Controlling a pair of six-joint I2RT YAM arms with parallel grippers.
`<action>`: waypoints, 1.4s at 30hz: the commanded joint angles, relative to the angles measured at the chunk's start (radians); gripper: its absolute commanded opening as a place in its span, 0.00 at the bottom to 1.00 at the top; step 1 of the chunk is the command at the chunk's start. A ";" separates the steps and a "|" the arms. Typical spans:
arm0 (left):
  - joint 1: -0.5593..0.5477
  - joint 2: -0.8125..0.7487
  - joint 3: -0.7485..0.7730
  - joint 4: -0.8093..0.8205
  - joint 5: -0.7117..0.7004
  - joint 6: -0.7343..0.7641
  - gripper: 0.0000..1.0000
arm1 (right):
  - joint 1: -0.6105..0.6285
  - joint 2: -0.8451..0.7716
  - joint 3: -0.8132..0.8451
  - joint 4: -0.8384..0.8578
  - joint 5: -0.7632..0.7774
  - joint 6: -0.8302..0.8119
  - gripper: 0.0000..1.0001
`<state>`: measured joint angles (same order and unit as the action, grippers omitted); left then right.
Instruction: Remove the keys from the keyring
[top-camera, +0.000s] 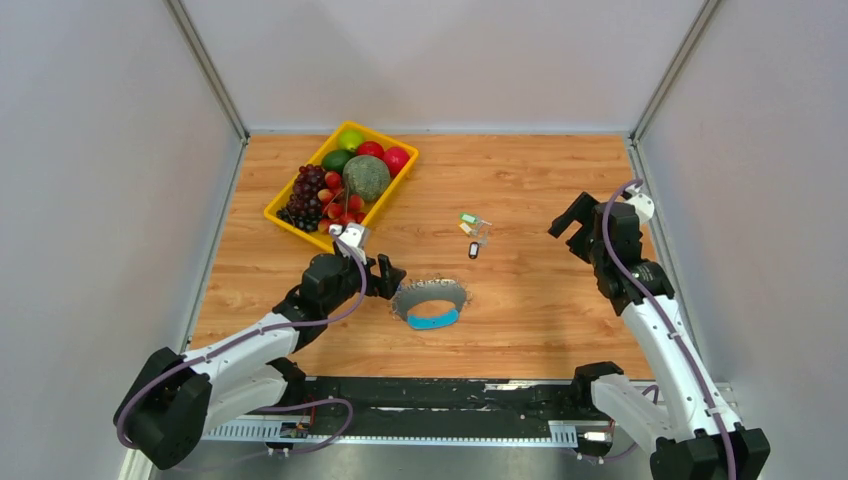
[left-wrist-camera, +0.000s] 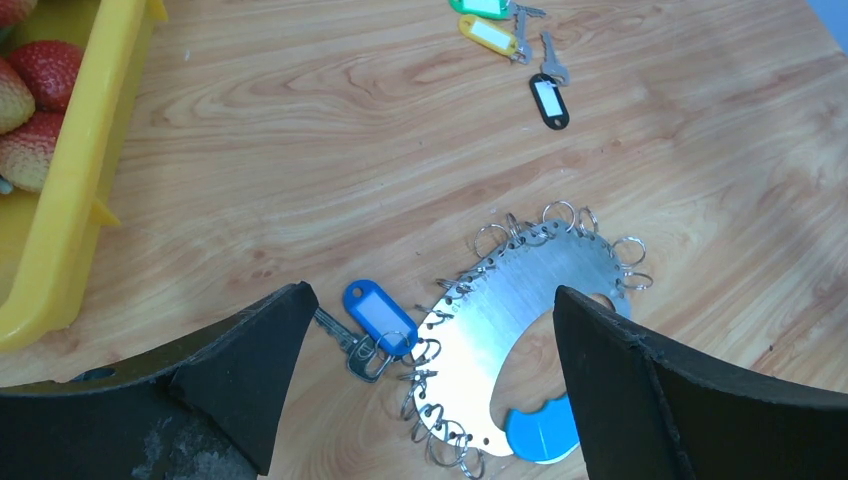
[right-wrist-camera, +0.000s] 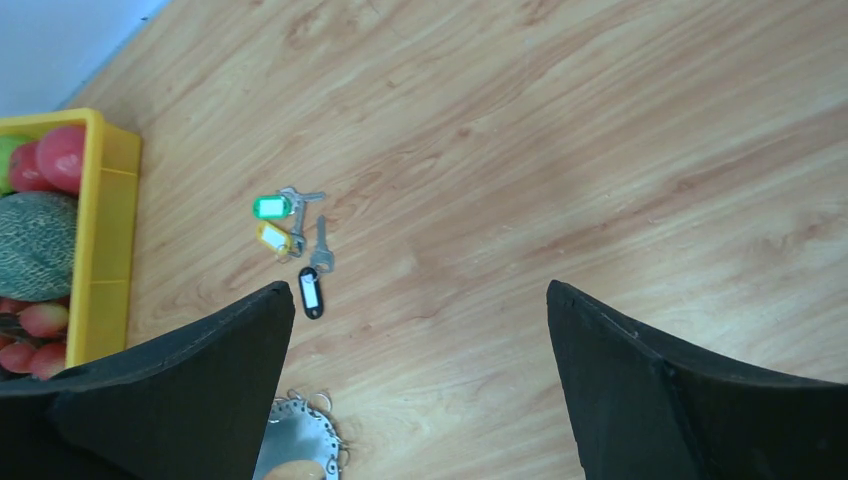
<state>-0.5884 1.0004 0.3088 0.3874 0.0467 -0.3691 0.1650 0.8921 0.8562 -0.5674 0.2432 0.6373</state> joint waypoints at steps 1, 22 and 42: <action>0.004 -0.022 -0.002 0.065 0.007 -0.020 1.00 | -0.001 -0.023 -0.018 -0.026 0.060 0.016 1.00; 0.004 -0.056 -0.009 0.057 -0.015 -0.009 1.00 | 0.309 0.156 -0.094 0.245 -0.188 -0.218 0.75; 0.004 -0.186 -0.046 -0.032 -0.316 -0.031 1.00 | 0.743 0.722 0.223 0.377 -0.138 -0.303 0.43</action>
<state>-0.5884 0.8265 0.2661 0.3729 -0.1596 -0.3820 0.8860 1.5528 1.0119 -0.2550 0.1360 0.3782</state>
